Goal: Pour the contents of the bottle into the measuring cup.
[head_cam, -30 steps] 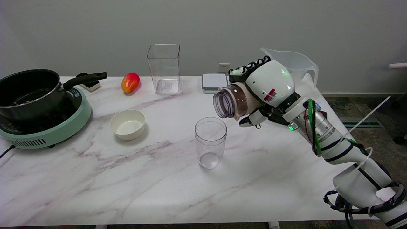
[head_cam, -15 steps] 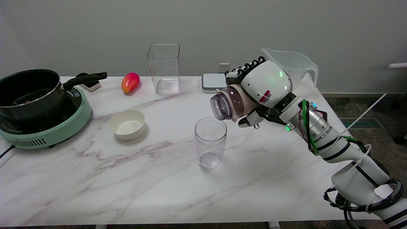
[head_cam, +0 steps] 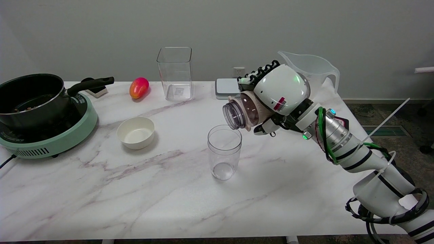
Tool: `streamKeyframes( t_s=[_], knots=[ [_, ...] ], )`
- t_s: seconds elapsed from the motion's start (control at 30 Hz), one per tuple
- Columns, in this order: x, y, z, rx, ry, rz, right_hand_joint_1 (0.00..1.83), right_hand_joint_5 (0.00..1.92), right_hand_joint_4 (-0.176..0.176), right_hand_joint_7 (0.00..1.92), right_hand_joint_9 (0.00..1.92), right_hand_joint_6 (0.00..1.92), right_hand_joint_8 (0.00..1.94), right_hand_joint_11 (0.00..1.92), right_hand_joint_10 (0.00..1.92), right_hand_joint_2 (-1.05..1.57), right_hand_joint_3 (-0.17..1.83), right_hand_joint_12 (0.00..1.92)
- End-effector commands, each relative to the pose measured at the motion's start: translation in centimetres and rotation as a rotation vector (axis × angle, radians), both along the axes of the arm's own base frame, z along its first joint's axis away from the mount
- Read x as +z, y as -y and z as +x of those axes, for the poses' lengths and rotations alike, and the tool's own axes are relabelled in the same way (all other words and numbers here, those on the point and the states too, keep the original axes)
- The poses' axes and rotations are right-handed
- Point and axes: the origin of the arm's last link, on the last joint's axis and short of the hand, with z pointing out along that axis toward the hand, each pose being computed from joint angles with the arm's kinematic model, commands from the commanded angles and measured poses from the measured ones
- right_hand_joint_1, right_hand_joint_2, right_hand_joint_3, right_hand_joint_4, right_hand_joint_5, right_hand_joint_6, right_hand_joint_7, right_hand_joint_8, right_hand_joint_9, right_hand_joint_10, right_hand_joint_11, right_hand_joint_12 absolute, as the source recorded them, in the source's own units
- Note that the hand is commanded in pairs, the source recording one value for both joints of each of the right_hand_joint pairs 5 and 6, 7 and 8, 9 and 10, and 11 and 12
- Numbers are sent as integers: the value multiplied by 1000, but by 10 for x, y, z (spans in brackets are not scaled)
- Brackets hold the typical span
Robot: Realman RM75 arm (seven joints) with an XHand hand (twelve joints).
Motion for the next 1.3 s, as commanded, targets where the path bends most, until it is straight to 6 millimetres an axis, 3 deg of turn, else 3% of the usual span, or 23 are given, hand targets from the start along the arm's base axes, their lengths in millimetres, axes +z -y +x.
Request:
streamKeyframes(
  t_s=[0.03, 0.8, 1.3],
  knots=[
    [-4, 0, 1, 14, -58, 5, 1387, 1920, 0, 1920, 1655, 1920, 1920, 1298, 1655, 1433, 296, 1298],
    [7, 2, 10, 49, -132, -25, 1383, 1920, 0, 1920, 1658, 1920, 1920, 1298, 1658, 1439, 296, 1298],
    [4, -2, 17, 101, -174, -18, 1387, 1920, 0, 1920, 1664, 1920, 1920, 1301, 1664, 1435, 295, 1301]
  ],
)
